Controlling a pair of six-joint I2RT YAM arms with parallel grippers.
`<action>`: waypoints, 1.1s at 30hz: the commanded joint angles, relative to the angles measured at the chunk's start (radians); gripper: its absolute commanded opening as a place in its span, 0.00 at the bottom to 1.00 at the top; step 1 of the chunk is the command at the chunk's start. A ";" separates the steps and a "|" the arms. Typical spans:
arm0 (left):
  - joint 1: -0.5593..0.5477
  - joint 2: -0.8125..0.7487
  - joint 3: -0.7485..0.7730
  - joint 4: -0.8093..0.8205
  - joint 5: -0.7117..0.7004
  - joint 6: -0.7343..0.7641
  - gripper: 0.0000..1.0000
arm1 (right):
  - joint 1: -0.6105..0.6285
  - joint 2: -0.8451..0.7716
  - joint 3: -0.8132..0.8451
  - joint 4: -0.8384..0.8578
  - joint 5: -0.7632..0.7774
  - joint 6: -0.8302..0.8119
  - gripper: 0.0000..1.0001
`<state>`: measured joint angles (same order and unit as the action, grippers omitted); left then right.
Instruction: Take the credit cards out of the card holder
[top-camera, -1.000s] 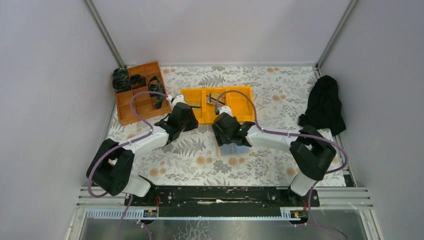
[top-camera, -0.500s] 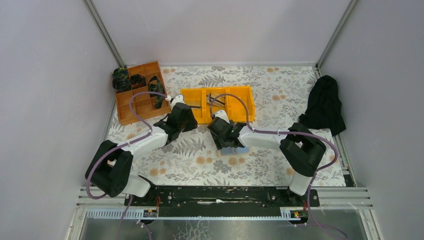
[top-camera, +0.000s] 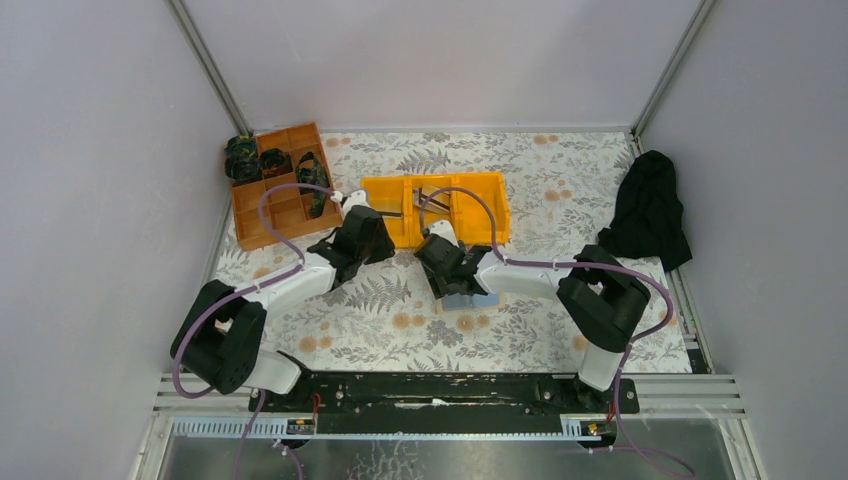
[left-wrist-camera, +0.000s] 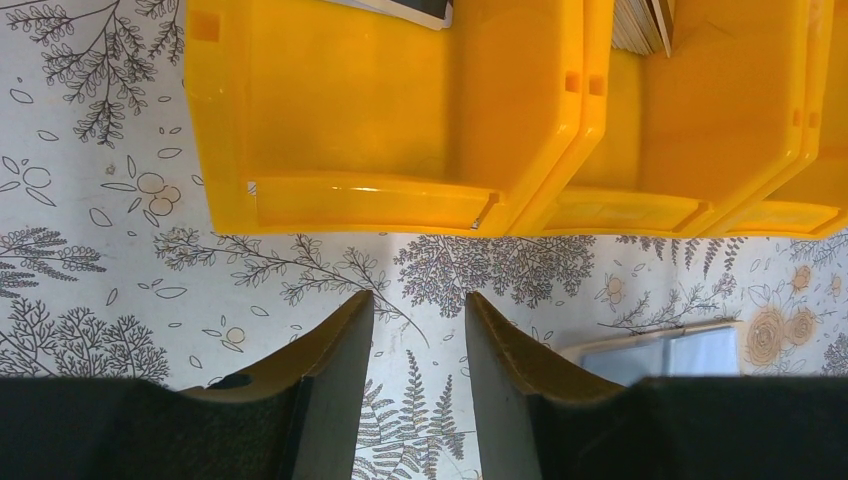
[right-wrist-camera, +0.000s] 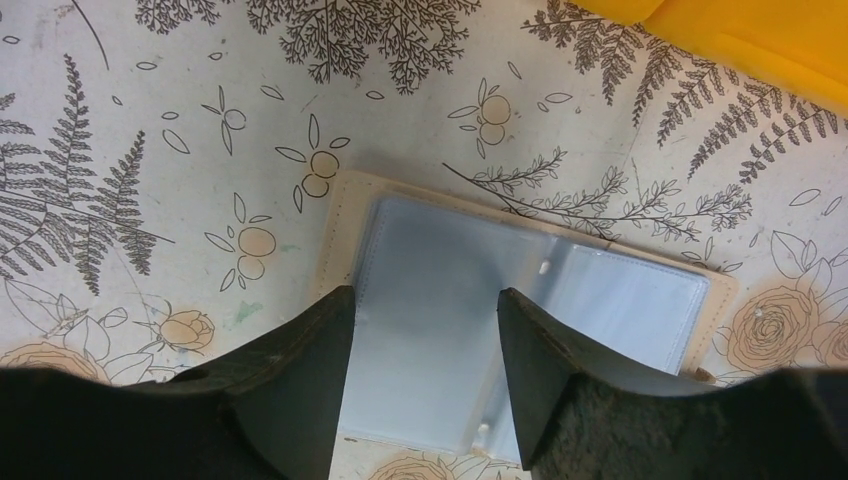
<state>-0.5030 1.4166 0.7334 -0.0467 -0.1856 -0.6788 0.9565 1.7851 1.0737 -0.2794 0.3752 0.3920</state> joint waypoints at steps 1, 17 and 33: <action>0.010 0.007 -0.004 -0.002 0.002 -0.001 0.46 | 0.007 -0.005 -0.008 0.015 0.010 0.020 0.58; 0.014 0.021 0.000 0.005 0.031 0.002 0.46 | 0.008 -0.047 -0.018 0.047 0.010 0.055 0.04; 0.015 0.037 0.003 0.009 0.050 0.003 0.46 | 0.007 -0.106 -0.040 0.042 0.048 0.037 0.00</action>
<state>-0.4965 1.4441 0.7334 -0.0460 -0.1482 -0.6788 0.9565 1.7504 1.0374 -0.2428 0.3771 0.4355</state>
